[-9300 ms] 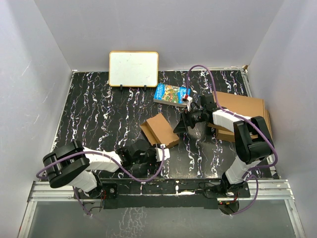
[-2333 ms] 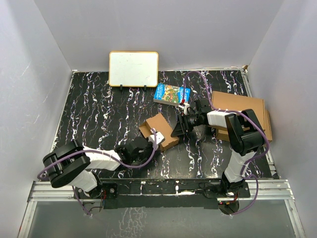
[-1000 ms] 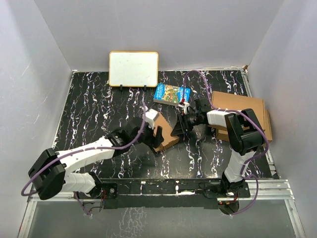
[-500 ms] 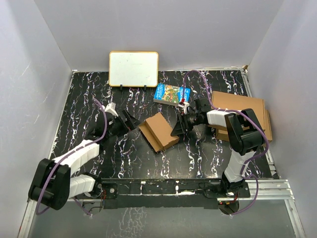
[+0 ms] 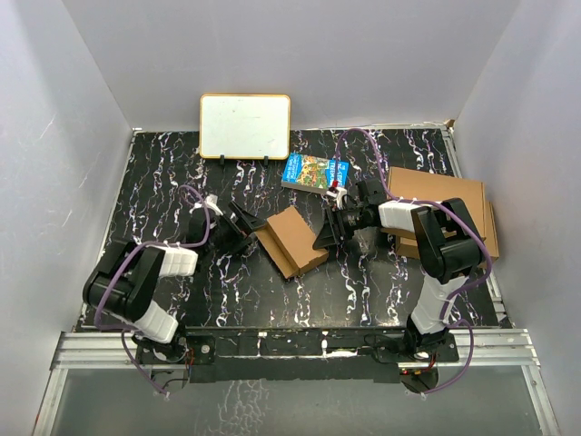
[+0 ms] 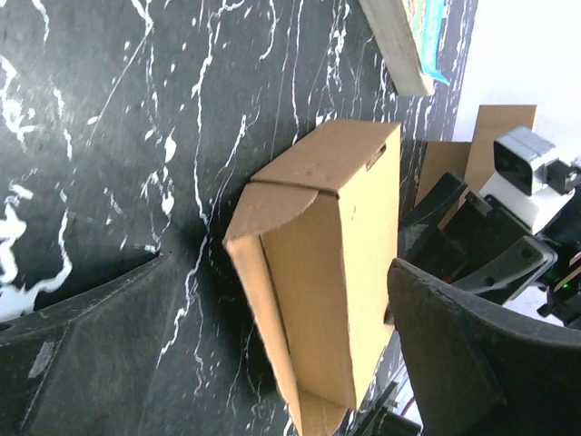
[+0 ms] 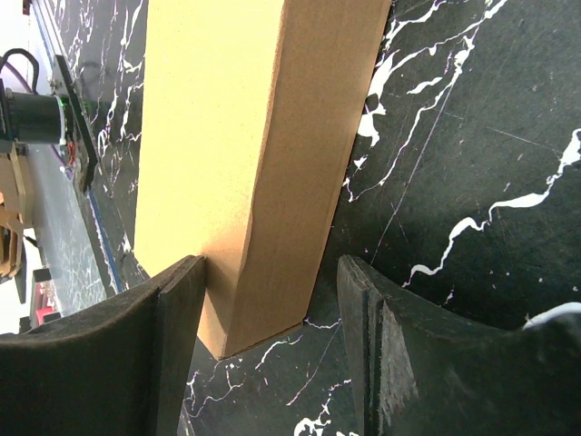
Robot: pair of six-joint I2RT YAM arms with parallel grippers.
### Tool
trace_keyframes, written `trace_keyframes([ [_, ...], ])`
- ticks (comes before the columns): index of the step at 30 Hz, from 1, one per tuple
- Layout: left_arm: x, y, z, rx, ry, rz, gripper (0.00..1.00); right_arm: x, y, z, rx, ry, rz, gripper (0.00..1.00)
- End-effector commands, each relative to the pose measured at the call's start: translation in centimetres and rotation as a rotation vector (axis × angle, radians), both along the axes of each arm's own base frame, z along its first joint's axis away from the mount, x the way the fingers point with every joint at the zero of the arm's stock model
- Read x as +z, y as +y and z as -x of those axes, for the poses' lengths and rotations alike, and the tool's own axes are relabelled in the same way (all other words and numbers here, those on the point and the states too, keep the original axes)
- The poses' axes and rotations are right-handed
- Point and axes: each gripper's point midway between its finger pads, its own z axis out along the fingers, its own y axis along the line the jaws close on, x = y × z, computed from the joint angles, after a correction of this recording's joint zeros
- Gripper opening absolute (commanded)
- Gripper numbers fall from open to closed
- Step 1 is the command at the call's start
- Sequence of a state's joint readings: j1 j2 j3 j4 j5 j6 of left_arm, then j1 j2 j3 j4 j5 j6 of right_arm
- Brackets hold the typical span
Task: Fold the paper box
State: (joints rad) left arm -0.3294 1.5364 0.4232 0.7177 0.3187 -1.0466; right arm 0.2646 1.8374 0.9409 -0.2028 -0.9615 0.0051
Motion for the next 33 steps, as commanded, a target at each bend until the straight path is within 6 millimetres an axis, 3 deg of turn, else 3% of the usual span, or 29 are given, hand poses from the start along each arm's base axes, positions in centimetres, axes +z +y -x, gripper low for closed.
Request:
trace_keyframes([
  [1, 1.9, -1.1, -2.0, -0.015, -0.068, 0.057, 0.97, -3.1, -1.1, -0.9, -0.019, -0.051, 0.135, 0.62],
  [8, 1.0, -1.5, -2.7, -0.03, -0.054, 0.054, 0.94, -3.2, -1.1, -0.9, -0.016, -0.05, 0.136, 0.62],
  [33, -2.2, -2.2, -2.2, -0.095, 0.055, -0.059, 0.62, -3.3, -0.9, -0.8, -0.007, -0.055, 0.147, 0.61],
])
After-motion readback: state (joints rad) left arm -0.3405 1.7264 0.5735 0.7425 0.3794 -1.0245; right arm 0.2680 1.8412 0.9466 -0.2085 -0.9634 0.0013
